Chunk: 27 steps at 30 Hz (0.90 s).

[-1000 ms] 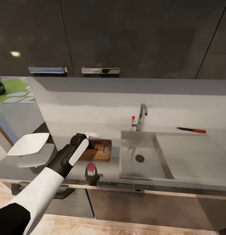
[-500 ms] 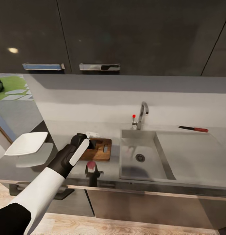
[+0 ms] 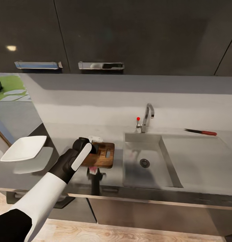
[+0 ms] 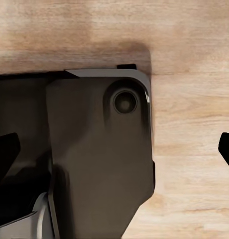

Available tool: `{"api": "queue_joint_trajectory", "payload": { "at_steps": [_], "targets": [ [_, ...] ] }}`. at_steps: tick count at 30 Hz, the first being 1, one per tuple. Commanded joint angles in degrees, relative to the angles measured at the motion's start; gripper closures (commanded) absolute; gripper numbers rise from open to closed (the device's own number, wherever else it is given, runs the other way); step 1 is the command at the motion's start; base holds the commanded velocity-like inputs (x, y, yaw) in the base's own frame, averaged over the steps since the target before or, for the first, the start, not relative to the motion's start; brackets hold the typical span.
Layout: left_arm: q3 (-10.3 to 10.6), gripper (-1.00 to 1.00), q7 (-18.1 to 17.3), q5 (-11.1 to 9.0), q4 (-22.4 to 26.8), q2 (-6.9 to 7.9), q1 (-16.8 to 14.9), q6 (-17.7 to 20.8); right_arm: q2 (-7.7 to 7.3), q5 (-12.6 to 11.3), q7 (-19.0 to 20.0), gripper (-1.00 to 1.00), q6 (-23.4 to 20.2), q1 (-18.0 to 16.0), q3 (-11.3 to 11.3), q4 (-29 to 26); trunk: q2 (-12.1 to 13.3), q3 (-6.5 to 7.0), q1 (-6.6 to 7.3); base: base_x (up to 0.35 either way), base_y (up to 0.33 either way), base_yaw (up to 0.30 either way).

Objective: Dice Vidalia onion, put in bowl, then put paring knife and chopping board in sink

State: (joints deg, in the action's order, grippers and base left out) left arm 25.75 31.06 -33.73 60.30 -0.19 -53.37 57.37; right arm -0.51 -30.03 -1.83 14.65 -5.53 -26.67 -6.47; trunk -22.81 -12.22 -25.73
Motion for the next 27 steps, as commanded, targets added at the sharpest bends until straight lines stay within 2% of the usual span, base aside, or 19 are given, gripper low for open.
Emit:
{"api": "queue_joint_trajectory", "payload": {
  "at_steps": [1,9,27],
  "targets": [
    [0.09,1.0,0.58,-0.54,0.05,0.01,-0.06,0.11,-0.02,-0.38,-0.19,-1.0,0.12,-0.02,-0.49,-0.04,-0.11,-0.2,-0.05,0.235,0.0,0.0],
    [0.13,1.0,0.58,-0.6,0.01,0.01,-0.06,0.11,-0.02,-0.38,-0.19,-1.0,0.12,-0.07,-0.49,-0.04,-0.11,-0.94,-0.05,0.128,0.0,0.0],
    [0.21,1.0,0.53,-0.63,-0.31,0.01,-0.06,0.11,0.08,-0.4,-0.19,-1.0,0.12,-0.11,-0.49,-0.04,-0.11,-2.56,-0.05,-0.023,0.0,0.0]
  ]
}}
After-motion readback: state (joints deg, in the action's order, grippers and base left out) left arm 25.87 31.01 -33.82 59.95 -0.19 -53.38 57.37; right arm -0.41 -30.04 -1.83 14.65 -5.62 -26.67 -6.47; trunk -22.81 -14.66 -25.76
